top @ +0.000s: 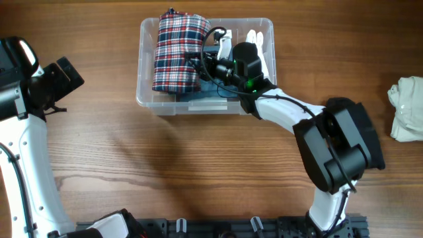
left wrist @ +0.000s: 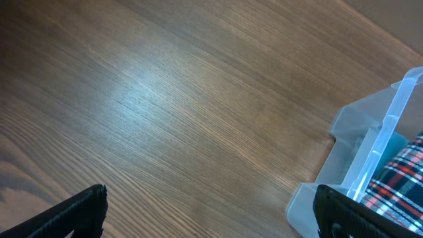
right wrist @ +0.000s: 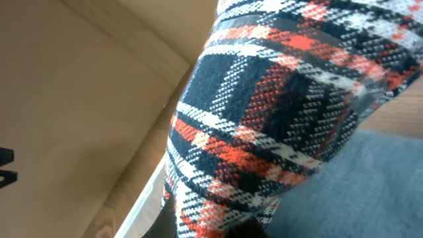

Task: Pack container
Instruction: 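Carry the plaid shirt over the box and lower it at the left end, then press the plaid shirt into place with the right gripper and withdraw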

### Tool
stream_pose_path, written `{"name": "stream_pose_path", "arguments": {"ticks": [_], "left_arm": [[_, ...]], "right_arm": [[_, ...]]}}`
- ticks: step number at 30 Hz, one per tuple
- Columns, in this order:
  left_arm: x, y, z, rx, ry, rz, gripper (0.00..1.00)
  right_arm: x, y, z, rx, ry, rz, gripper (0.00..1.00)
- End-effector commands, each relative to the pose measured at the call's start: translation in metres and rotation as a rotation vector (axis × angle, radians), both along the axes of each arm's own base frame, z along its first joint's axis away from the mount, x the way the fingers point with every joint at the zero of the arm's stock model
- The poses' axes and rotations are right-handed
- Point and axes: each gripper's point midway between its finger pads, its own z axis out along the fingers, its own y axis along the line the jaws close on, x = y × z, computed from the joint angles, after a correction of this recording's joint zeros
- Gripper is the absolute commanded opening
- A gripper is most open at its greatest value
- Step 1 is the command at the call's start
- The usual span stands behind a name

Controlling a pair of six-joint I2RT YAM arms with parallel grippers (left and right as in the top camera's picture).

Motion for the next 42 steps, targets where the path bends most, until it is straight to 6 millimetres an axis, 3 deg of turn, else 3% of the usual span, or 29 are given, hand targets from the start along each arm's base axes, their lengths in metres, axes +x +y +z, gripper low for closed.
{"name": "stream_pose_path", "arguments": {"ticks": [1,5,9,10,12,16,21,25,30,33,34,35,37,39,42], "left_arm": [[0.000,0.001,-0.002,-0.013,0.000,0.009,1.00],[0.000,0.001,-0.002,-0.013,0.000,0.009,1.00],[0.000,0.001,-0.002,-0.013,0.000,0.009,1.00],[0.000,0.001,-0.002,-0.013,0.000,0.009,1.00],[0.000,0.001,-0.002,-0.013,0.000,0.009,1.00],[0.000,0.001,-0.002,-0.013,0.000,0.009,1.00],[0.000,0.001,-0.002,-0.013,0.000,0.009,1.00],[0.000,0.001,-0.002,-0.013,0.000,0.009,1.00],[0.000,0.001,-0.002,-0.013,0.000,0.009,1.00],[0.000,0.001,-0.002,-0.013,0.000,0.009,1.00],[0.000,0.001,-0.002,-0.013,0.000,0.009,1.00],[0.000,0.001,-0.002,-0.013,0.000,0.009,1.00],[0.000,0.001,-0.002,-0.013,0.000,0.009,1.00],[0.000,0.001,-0.002,-0.013,0.000,0.009,1.00],[0.000,0.001,-0.002,-0.013,0.000,0.009,1.00]], "right_arm": [[-0.006,0.013,0.013,0.042,-0.034,0.074,0.04],[-0.017,0.026,0.015,0.038,-0.050,0.124,0.04],[-0.023,0.034,0.004,0.006,-0.017,0.114,0.04],[-0.021,0.033,0.004,0.005,-0.016,0.105,0.10],[-0.020,0.033,0.003,0.007,-0.011,0.096,0.70],[-0.020,0.033,0.002,0.002,-0.004,0.097,0.99],[-0.020,0.023,-0.011,-0.051,0.047,0.084,0.99],[-0.001,-0.029,-0.020,-0.360,0.020,-0.061,1.00],[0.012,-0.052,-0.010,-0.632,-0.053,-0.093,1.00],[0.013,-0.051,0.013,-0.640,-0.057,-0.077,1.00],[0.011,-0.047,0.029,-0.620,-0.067,-0.056,1.00],[0.008,-0.037,0.043,-0.581,-0.094,-0.010,1.00],[0.003,-0.022,0.055,-0.528,-0.129,0.043,0.98],[0.002,0.002,0.062,-0.499,-0.208,0.064,0.80],[0.002,0.033,0.046,-0.460,-0.228,0.087,0.62]]}}
